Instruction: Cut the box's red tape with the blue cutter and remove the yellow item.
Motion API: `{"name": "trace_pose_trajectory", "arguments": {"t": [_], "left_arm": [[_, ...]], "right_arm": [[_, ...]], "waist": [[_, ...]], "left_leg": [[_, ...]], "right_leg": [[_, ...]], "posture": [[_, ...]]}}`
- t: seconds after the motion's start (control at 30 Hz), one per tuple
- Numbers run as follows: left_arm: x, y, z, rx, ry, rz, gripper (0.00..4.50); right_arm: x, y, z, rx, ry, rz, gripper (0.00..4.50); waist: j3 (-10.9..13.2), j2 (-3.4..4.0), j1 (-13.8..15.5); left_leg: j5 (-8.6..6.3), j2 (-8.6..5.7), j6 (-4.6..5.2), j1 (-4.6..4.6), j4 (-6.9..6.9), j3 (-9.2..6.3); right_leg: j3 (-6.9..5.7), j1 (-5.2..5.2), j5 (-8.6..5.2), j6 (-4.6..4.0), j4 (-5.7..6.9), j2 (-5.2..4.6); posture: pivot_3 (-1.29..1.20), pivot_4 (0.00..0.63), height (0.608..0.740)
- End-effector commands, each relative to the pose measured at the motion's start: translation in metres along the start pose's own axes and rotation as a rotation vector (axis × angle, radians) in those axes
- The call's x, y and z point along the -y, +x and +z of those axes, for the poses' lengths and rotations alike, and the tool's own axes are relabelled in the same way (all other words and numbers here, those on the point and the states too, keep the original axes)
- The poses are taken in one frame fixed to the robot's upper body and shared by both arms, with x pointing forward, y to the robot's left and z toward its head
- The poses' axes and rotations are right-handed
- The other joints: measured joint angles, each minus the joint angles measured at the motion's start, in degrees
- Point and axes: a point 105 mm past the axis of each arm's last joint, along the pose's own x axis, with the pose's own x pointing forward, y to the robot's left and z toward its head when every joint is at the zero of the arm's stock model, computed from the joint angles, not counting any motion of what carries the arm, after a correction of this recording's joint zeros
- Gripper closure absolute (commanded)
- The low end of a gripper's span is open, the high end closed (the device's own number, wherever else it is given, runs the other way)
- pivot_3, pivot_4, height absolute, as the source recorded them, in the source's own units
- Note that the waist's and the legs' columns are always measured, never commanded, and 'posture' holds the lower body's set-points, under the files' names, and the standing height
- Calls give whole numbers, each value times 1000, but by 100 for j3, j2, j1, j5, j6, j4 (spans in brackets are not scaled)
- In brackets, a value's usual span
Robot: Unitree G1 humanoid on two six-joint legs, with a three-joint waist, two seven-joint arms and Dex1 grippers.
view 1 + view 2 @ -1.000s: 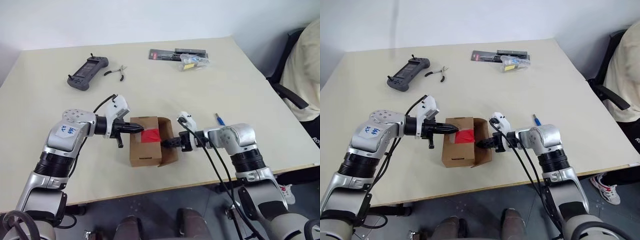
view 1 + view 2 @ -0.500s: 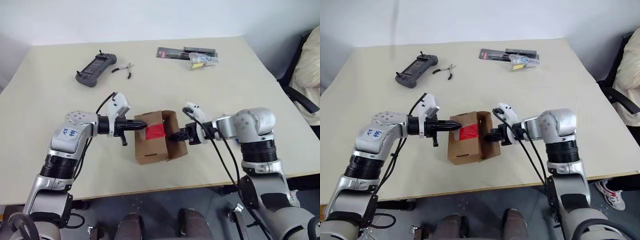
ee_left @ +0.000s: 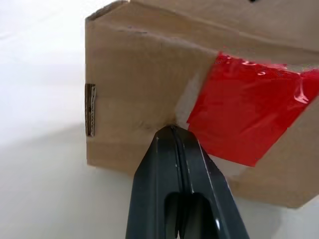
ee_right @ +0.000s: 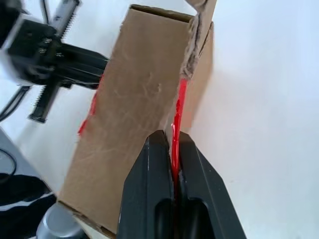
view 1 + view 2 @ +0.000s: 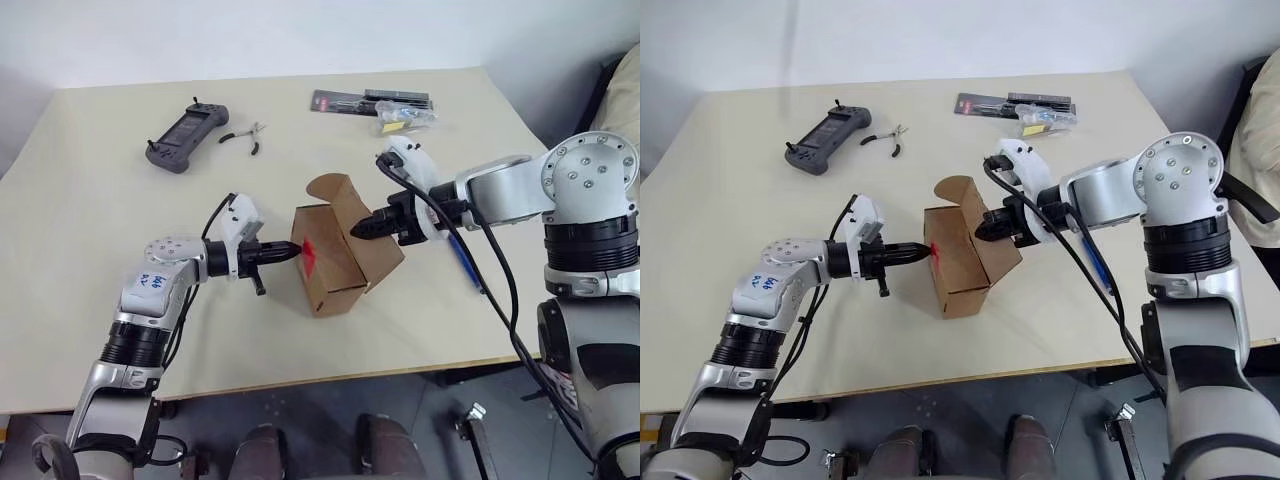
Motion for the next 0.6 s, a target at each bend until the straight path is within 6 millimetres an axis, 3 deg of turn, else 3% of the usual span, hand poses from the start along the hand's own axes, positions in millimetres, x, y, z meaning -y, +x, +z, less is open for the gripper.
{"name": "trace_pose_trajectory", "arguments": {"t": [0.03,0.2,0.37,0.47,0.6], "left_arm": [[-6,-9,5,40,28,32,4500],[-24,-45,12,45,39,82,4500],[-33,-68,54,146,58,77,4500],[-22,-57,74,182,78,-9,4500],[0,-31,73,134,126,-170,4500]], "right_arm": [[-8,3,7,27,6,-49,4484],[-7,7,7,61,48,-199,4484],[-3,3,10,84,29,-286,4484],[-3,1,13,85,16,-309,4484],[-6,2,18,98,27,-290,4484]], "waist": [[0,0,-4],[4,2,-48],[14,-4,-16],[17,-9,20],[17,-9,14]], "left_leg": [[0,1,0,0,0,0],[0,5,0,0,-4,0],[-1,5,2,-10,-2,1],[-3,5,4,-19,4,-3],[-6,4,10,-20,2,-3]], "right_leg": [[0,0,0,0,0,0],[-3,-5,0,0,2,0],[-2,-12,0,0,-2,0],[-5,-13,0,1,-3,0],[-7,-13,3,5,-5,-1]], "posture": [[0,150,740],[0,150,740],[0,150,740],[0,150,740],[0,150,740]]}}
